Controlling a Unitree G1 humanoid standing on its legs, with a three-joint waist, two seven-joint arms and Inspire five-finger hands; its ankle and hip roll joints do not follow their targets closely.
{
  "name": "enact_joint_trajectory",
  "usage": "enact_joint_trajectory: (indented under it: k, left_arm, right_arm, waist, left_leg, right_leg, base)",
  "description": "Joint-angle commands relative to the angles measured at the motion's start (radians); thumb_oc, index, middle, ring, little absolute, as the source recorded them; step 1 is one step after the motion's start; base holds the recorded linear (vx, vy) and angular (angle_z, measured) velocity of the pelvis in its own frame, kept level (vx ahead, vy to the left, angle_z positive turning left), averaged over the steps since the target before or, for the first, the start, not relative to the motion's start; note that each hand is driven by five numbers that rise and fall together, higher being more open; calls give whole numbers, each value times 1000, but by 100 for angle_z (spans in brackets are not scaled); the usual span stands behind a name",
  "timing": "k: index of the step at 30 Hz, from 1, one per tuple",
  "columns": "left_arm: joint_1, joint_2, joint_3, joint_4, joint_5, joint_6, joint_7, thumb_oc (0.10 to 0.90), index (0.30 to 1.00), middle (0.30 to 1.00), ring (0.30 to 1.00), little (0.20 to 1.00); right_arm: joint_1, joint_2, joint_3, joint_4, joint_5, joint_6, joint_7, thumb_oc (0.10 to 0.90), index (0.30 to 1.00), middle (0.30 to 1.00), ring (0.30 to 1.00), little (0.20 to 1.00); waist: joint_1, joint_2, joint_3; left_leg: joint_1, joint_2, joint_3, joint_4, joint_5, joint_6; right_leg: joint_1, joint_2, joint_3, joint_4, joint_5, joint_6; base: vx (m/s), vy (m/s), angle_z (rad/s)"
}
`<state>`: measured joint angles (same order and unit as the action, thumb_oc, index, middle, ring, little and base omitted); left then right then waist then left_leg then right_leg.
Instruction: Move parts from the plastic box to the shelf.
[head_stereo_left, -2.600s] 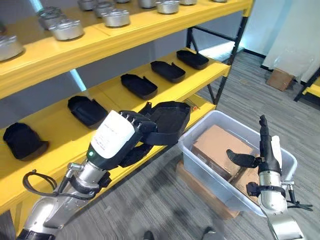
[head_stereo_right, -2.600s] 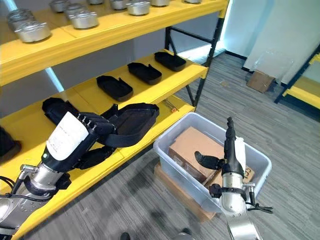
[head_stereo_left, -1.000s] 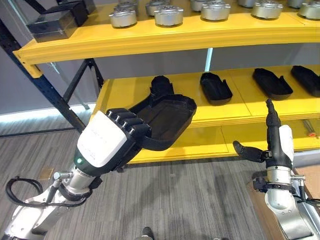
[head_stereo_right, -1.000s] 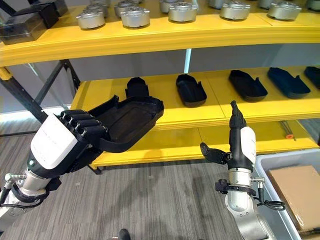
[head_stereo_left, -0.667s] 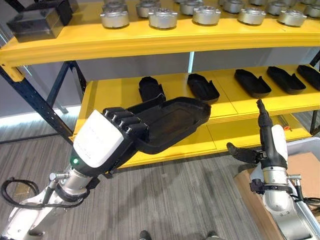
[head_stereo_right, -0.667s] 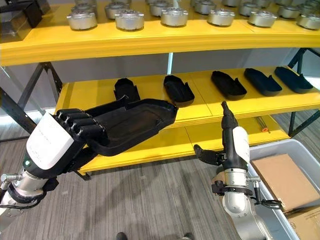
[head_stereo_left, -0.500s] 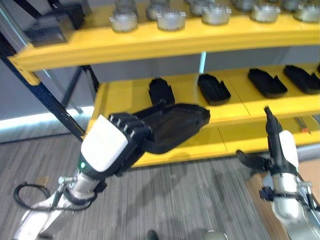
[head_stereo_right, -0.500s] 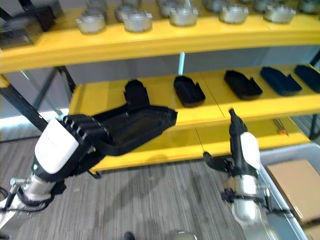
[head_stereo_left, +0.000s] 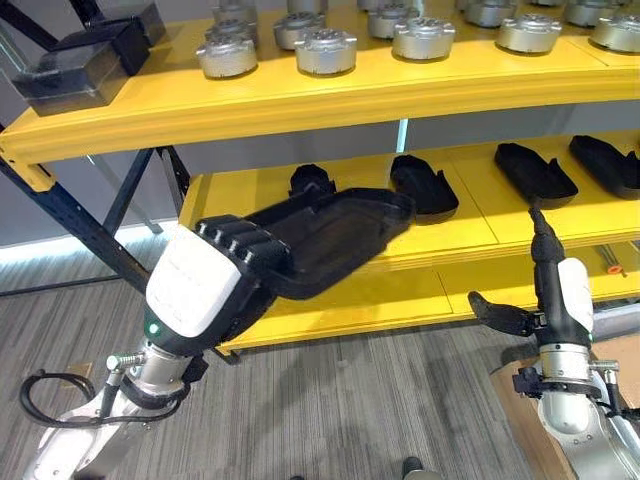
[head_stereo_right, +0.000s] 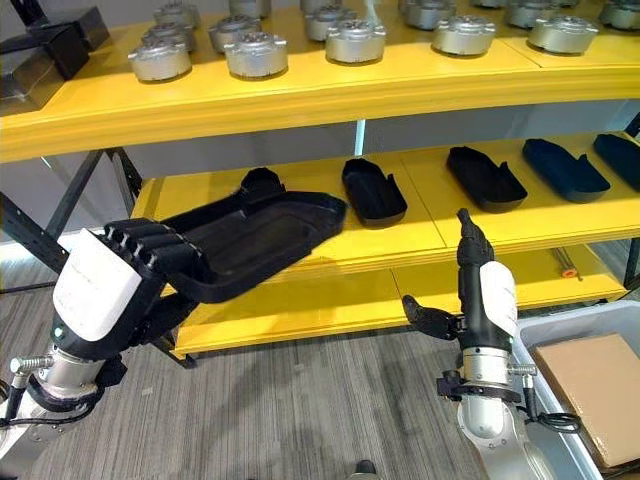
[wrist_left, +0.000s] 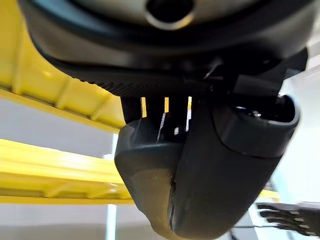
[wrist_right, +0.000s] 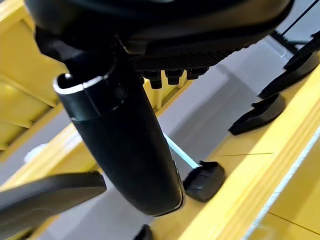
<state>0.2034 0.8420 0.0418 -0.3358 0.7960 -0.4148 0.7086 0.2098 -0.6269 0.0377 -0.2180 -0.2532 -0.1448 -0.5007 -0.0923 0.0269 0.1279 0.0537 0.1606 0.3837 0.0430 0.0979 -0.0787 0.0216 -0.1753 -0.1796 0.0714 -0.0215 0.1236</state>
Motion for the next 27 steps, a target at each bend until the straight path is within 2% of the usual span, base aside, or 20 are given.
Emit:
enact_joint_trajectory:
  k: [1,4,6,8,9,11,12,13,15,18,19,20,27]
  left_arm:
    - [-142,-35,88,-49,-98,52,146,400,300,300,300,300]
    - [-153,-48,89,-53,-107,85,139,400,300,300,300,300]
    - [-144,-55,99,-65,-111,105,130,400,300,300,300,300]
    - [-108,-70,119,-82,-107,118,132,400,300,300,300,300]
    - [-94,-77,126,-84,-106,121,133,400,300,300,300,300]
    - [-85,-81,131,-85,-112,122,135,400,300,300,300,300]
    - [-71,-87,140,-79,-125,120,145,400,300,300,300,300]
    - [-68,-91,142,-72,-138,120,146,400,300,300,300,300]
    - [-68,-95,140,-65,-146,112,147,400,300,300,300,300]
    - [-73,-113,116,-63,-125,112,143,400,300,300,300,300]
    - [-88,-119,110,-57,-135,110,119,400,300,300,300,300]
    - [-97,-118,107,-52,-144,107,110,400,300,300,300,300]
    - [-150,-112,99,-45,-176,72,32,400,300,300,300,300]
  right_arm:
    - [-138,-60,-16,-55,-31,-86,-81,900,1000,1000,1000,1000]
    - [-164,-66,2,-46,-39,-79,-83,900,1000,1000,1000,1000]
    - [-167,-70,6,-50,-41,-77,-78,900,1000,1000,1000,1000]
    - [-140,-83,-1,-74,-33,-87,-75,900,1000,1000,1000,1000]
    - [-127,-90,-3,-82,-36,-92,-76,900,1000,1000,1000,1000]
    - [-118,-95,-5,-87,-37,-93,-77,900,1000,1000,1000,1000]
    - [-108,-105,-3,-92,-33,-101,-84,900,1000,1000,1000,1000]
    - [-105,-109,-3,-92,-37,-100,-83,900,1000,1000,1000,1000]
    - [-103,-113,-5,-91,-34,-102,-89,900,1000,1000,1000,1000]
    - [-117,-116,8,-79,-37,-87,-102,900,1000,1000,1000,1000]
    - [-123,-112,6,-70,-38,-76,-94,900,1000,1000,1000,1000]
    - [-124,-109,4,-72,-36,-70,-93,900,1000,1000,1000,1000]
    - [-94,-72,-40,-103,-23,-49,-64,900,1000,1000,1000,1000]
  waist:
    - [-2,-34,-6]
    - [1,-35,0]
    - [3,-30,-1]
    - [8,-28,-9]
    - [12,-26,-11]
    - [13,-26,-14]
    - [16,-33,-14]
    - [15,-35,-14]
    - [13,-34,-17]
    - [27,-23,-13]
    - [28,-22,-14]
    - [27,-22,-15]
    - [40,-45,-28]
  left_leg:
    - [-64,9,-4,419,-62,-27]
    - [-98,37,-12,417,-70,-19]
    - [-85,57,-15,314,-53,-22]
    - [-71,101,-31,102,29,-50]
    - [-73,137,-43,28,93,-67]
    - [-72,159,-49,-14,131,-78]
    - [-80,198,-54,-74,181,-97]
    - [-83,208,-38,-100,187,-100]
    - [-72,201,-30,-117,161,-105]
    - [-65,175,-61,-116,116,-85]
    - [-51,150,-62,-113,77,-70]
    - [-46,139,-62,-109,63,-64]
    - [-41,56,-91,-77,-10,-23]
  right_leg:
    - [8,88,-79,23,-38,-94]
    - [23,92,-67,30,-52,-98]
    - [31,87,-59,28,-53,-89]
    - [54,71,-59,12,-57,-71]
    - [61,63,-57,6,-54,-66]
    - [65,58,-56,2,-53,-63]
    - [79,38,-57,1,-56,-58]
    - [89,23,-69,3,-61,-53]
    - [103,10,-76,10,-77,-44]
    - [102,-3,-74,48,-94,-36]
    - [98,-14,-73,65,-97,-31]
    - [95,-18,-74,67,-95,-26]
    - [92,-52,-56,42,-48,18]
  base:
    - [73,-92,-4]
    - [91,45,-4]
    - [116,229,-4]
    - [147,342,-6]
    - [121,291,-8]
    - [97,239,-6]
    - [132,359,-10]
    - [142,391,-15]
    - [122,271,-15]
    - [115,296,-5]
    - [101,309,-15]
    - [78,264,-28]
    - [78,176,0]
